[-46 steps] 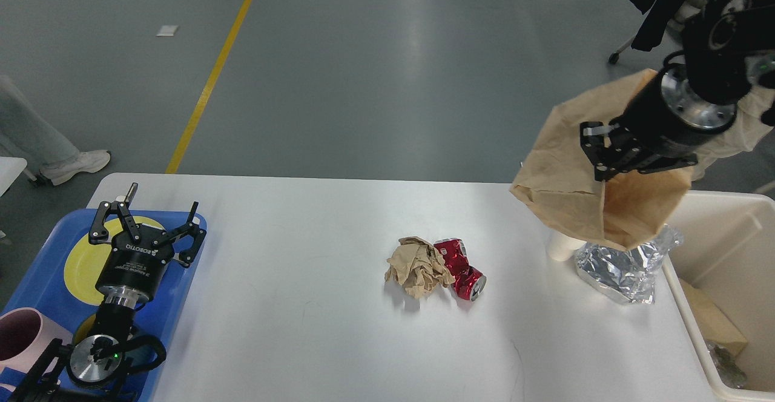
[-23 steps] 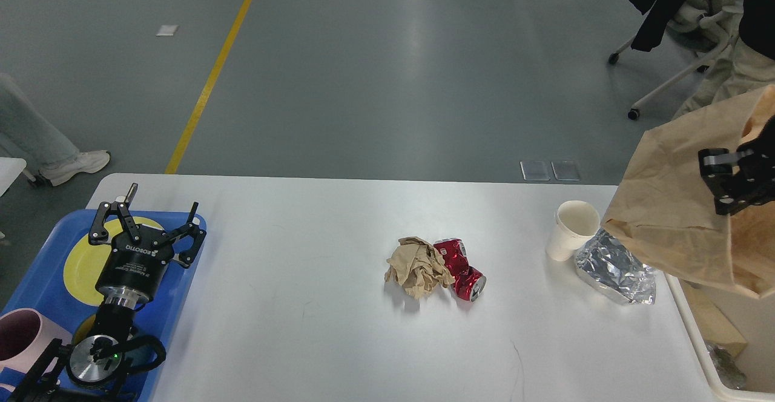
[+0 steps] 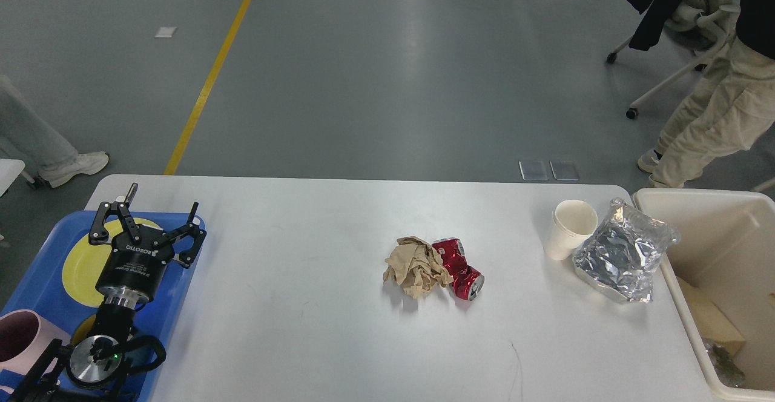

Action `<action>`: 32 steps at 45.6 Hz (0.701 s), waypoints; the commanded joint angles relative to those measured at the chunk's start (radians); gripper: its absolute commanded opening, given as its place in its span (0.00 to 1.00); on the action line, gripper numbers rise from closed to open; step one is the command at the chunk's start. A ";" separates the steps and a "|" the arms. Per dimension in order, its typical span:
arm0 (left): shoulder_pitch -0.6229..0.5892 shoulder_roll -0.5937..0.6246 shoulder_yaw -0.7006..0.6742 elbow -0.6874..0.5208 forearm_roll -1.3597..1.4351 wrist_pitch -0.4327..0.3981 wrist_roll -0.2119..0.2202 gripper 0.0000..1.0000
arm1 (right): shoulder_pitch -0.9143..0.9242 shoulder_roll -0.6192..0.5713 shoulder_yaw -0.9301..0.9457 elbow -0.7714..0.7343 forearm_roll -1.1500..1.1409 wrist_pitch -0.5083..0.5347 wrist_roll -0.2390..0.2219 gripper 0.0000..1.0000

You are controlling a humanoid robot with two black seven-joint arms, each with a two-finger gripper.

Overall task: Tidy desktop
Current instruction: 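Open the right gripper to drop the paper bag into the bin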

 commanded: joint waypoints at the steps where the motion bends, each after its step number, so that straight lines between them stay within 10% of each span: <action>1: -0.001 0.000 0.000 0.000 -0.001 0.000 0.001 0.97 | -0.288 0.020 0.212 -0.126 0.000 -0.089 0.001 0.00; 32: -0.001 0.000 0.000 0.000 -0.001 0.000 0.001 0.97 | -1.204 0.613 0.603 -1.094 0.020 -0.278 -0.001 0.00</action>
